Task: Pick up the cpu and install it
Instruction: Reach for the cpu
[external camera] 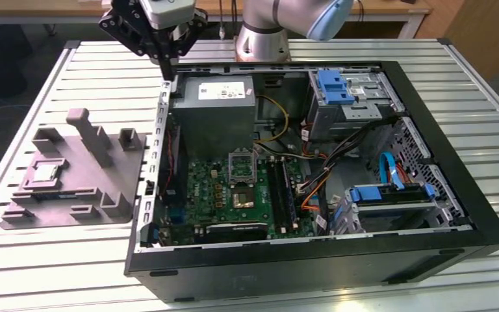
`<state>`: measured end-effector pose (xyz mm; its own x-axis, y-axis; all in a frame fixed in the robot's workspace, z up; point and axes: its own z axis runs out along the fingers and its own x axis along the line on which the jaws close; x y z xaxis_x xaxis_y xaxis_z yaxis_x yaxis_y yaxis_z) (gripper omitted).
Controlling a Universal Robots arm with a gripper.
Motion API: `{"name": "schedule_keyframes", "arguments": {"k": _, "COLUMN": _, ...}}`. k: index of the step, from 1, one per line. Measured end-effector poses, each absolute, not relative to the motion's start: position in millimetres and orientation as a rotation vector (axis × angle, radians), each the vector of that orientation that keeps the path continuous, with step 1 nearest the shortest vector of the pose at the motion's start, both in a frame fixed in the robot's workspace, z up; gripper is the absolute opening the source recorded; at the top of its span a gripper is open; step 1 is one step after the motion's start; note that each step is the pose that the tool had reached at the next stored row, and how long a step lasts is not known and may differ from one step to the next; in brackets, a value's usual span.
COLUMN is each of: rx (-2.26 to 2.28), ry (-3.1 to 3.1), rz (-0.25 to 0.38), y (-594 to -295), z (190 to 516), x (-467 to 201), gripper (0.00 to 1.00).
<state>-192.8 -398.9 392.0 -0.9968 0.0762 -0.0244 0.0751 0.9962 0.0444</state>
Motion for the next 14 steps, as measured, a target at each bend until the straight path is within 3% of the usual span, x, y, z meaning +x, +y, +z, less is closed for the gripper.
{"name": "schedule_keyframes", "arguments": {"k": 14, "rx": 0.118, "ry": 3.112, "rz": 0.068, "y": -398.9, "z": 391.9, "x": -200.1, "gripper": 0.11}}
